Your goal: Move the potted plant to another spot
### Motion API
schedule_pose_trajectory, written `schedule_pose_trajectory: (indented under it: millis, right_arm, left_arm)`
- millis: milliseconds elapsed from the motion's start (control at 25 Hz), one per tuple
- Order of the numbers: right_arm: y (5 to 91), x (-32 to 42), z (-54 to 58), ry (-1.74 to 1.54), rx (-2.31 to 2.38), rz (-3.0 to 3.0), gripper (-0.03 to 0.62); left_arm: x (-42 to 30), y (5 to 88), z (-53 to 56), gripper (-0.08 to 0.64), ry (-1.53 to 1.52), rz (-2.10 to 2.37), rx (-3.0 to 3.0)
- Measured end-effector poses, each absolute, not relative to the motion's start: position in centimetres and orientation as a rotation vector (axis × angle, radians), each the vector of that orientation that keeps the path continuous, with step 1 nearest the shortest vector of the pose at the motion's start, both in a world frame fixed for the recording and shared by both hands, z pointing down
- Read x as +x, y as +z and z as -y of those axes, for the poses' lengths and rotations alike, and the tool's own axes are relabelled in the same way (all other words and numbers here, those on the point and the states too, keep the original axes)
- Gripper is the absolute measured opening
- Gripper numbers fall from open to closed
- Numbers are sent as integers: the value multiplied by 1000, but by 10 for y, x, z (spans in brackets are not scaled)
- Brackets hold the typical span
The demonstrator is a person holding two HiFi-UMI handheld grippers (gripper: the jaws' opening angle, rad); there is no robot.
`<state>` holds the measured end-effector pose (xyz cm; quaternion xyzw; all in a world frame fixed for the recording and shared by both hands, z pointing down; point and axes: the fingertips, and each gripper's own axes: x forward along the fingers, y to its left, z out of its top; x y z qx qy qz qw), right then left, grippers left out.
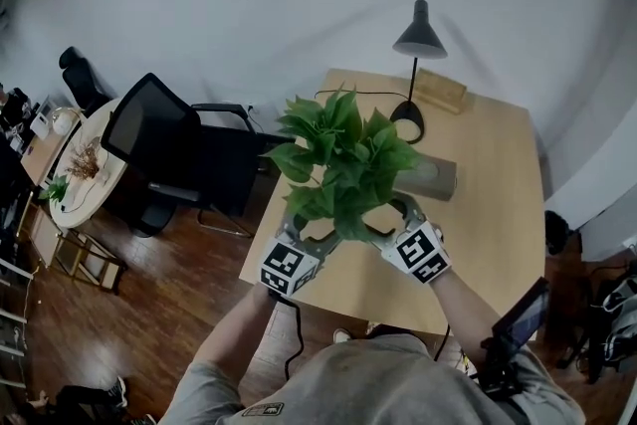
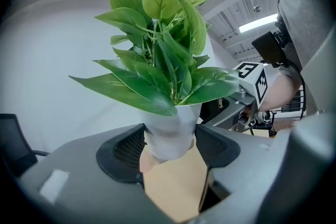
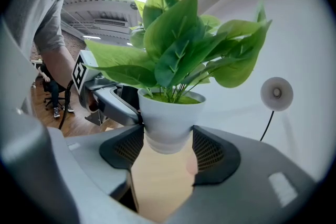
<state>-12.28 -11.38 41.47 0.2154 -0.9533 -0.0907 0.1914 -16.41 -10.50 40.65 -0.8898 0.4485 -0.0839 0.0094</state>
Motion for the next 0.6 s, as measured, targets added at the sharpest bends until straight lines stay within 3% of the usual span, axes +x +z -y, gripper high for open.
schedule_pose_trajectory:
  millis: [600]
  right_arm:
    - [435, -136, 121, -233, 491, 2731, 298]
  left_arm:
    - [-176, 424, 110, 302, -331, -1527, -2718]
